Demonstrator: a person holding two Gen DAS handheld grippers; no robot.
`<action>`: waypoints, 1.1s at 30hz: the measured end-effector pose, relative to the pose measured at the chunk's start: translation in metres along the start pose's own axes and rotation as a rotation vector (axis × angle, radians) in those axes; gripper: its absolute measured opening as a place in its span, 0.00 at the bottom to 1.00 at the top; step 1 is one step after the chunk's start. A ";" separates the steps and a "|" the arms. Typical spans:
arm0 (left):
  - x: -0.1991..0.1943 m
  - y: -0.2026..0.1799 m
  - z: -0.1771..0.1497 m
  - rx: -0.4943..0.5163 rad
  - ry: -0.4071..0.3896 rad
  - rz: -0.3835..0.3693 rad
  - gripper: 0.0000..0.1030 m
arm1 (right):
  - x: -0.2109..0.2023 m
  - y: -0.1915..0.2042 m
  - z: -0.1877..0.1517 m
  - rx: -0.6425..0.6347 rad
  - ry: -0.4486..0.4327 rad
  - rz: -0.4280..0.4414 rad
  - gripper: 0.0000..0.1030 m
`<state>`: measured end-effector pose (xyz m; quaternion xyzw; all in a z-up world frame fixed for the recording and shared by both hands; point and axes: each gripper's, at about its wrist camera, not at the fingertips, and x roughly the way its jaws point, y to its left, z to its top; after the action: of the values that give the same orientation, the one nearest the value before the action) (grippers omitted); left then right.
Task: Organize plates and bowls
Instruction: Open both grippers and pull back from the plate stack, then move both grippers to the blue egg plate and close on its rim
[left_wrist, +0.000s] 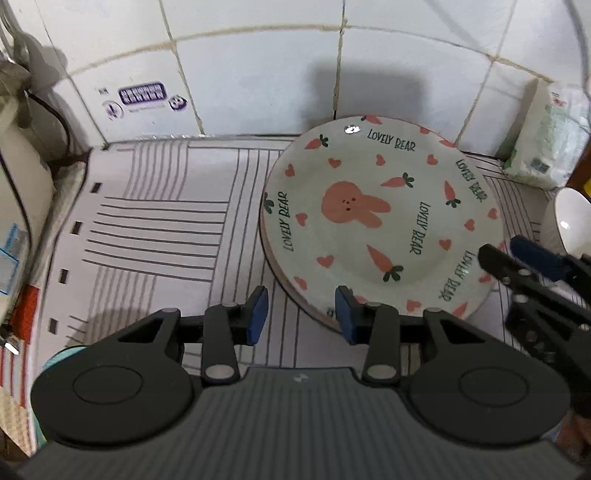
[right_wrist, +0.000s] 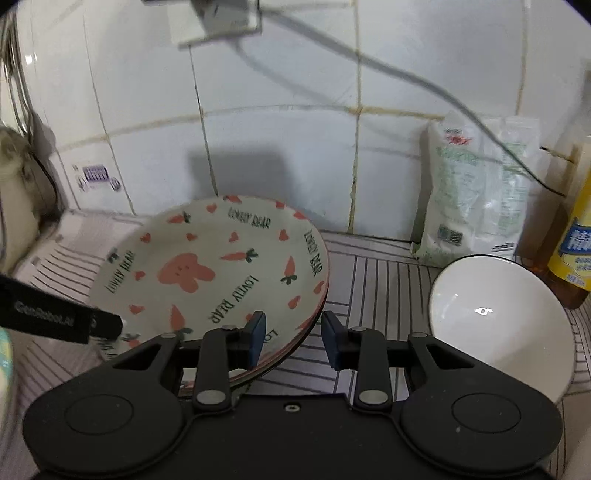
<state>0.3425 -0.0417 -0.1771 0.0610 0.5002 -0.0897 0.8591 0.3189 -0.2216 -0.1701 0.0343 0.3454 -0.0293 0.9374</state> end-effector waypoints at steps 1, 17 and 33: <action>-0.006 0.001 -0.002 0.009 -0.007 0.003 0.40 | -0.007 0.000 -0.001 0.001 -0.010 0.012 0.37; -0.102 -0.012 -0.037 0.130 -0.029 -0.041 0.55 | -0.112 0.004 0.000 -0.021 -0.036 0.117 0.43; -0.140 0.011 -0.096 0.159 -0.015 -0.045 0.63 | -0.201 0.037 -0.017 -0.122 -0.068 0.207 0.60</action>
<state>0.1958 0.0009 -0.1021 0.1172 0.4865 -0.1491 0.8529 0.1582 -0.1769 -0.0512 0.0117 0.3089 0.0877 0.9470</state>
